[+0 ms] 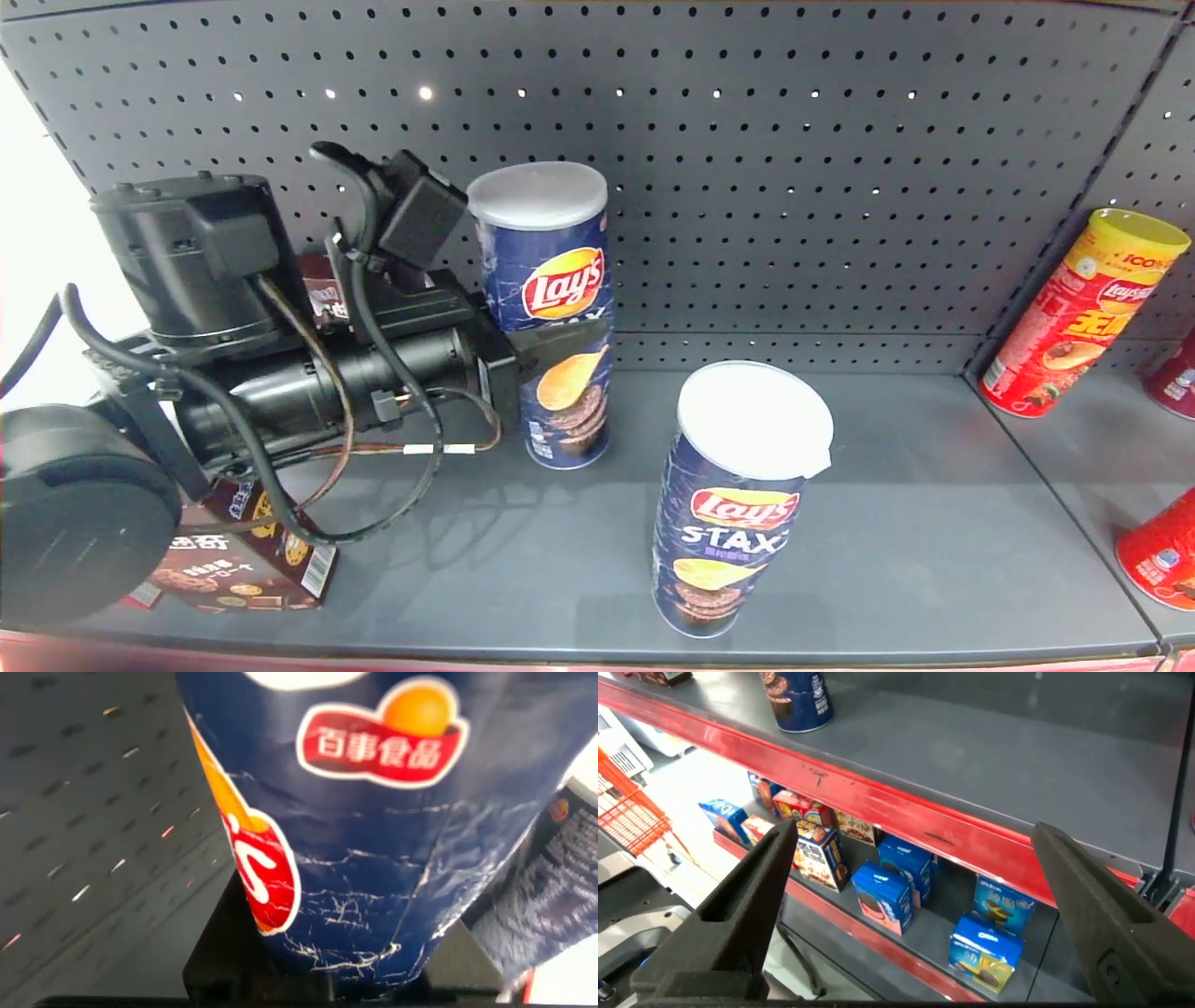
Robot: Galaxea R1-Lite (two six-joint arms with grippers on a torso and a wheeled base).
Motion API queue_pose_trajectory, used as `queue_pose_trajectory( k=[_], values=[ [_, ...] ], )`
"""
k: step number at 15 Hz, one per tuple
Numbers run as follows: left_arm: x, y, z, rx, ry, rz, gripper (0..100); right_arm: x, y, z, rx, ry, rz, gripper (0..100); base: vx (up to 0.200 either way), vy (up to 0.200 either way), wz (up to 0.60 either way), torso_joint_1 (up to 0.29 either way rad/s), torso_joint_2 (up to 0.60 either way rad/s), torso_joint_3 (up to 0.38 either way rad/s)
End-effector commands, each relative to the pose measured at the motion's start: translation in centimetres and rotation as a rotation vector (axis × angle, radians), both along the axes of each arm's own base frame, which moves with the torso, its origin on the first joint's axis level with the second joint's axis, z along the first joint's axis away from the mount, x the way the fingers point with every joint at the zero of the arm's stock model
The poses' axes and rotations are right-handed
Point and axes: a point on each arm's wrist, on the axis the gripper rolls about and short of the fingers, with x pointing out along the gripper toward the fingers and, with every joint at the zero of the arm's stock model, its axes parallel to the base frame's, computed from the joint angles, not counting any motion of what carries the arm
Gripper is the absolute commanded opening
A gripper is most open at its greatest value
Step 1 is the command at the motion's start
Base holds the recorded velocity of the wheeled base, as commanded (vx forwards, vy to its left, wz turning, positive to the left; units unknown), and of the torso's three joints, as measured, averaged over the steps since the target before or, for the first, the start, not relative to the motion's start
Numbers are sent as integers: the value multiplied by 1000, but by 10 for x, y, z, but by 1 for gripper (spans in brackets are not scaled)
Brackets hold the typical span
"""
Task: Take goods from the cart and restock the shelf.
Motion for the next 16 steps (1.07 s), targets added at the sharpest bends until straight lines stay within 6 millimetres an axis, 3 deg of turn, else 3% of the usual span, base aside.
queue_pose_trajectory(
  k=[1, 4, 16],
  values=[
    [16, -14, -11, 9, 31, -26, 0, 0, 0, 0, -1, 2, 1, 100, 0, 0, 0, 0, 0, 0],
    [37, -22, -17, -1, 59, -18, 0, 0, 0, 0, -1, 2, 1, 100, 0, 0, 0, 0, 0, 0],
    [80, -40, -31, 6, 56, -221, 0, 0, 0, 0, -1, 2, 1, 100, 0, 0, 0, 0, 0, 0]
  ],
)
